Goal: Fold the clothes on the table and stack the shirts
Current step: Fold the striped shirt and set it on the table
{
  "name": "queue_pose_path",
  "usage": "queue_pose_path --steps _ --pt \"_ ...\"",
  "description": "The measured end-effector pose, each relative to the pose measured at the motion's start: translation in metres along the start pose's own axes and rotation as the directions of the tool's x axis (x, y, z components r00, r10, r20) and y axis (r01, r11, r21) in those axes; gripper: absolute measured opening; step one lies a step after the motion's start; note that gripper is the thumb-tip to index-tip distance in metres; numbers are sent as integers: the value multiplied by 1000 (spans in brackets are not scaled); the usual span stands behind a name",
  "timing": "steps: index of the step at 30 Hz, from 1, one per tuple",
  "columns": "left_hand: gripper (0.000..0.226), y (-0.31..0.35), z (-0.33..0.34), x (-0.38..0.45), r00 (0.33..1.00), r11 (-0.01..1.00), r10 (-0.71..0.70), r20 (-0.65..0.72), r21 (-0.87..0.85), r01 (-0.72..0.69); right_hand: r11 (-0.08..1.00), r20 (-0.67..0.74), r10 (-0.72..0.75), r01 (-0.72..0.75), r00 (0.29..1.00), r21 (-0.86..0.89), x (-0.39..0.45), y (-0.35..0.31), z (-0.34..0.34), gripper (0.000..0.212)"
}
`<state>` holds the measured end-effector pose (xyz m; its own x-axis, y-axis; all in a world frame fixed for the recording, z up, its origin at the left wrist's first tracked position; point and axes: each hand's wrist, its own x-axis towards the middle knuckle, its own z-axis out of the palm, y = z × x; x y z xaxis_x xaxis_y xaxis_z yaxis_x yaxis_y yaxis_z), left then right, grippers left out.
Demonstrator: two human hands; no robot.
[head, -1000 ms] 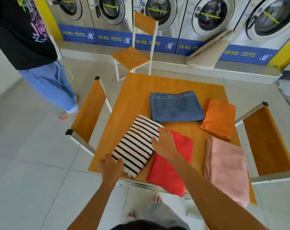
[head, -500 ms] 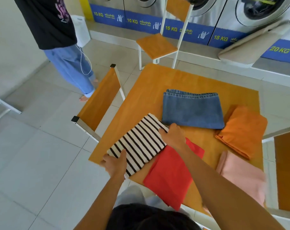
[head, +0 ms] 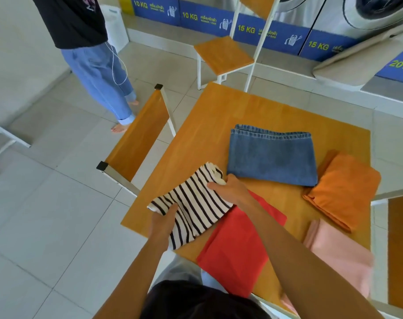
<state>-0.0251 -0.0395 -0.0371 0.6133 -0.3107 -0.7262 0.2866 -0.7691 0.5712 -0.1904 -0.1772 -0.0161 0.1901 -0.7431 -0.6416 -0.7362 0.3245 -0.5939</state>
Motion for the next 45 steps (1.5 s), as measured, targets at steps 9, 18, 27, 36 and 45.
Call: queue_pose_path --steps 9,18,27,36,45 --pt "62 65 -32 48 987 993 110 121 39 -115 855 98 126 -158 987 493 4 -18 -17 62" --pt "36 219 -3 94 920 969 239 310 -130 -208 550 51 88 -91 995 830 25 -91 -88 57" --pt "26 379 108 136 765 849 525 373 -160 -504 540 -196 55 136 979 831 127 -150 -201 58" --pt "52 390 200 205 636 586 603 482 275 -763 880 -391 294 -87 872 466 228 -99 -190 29" --pt "43 355 220 218 361 226 771 526 304 -925 924 -512 293 -102 808 368 255 -72 -157 63"
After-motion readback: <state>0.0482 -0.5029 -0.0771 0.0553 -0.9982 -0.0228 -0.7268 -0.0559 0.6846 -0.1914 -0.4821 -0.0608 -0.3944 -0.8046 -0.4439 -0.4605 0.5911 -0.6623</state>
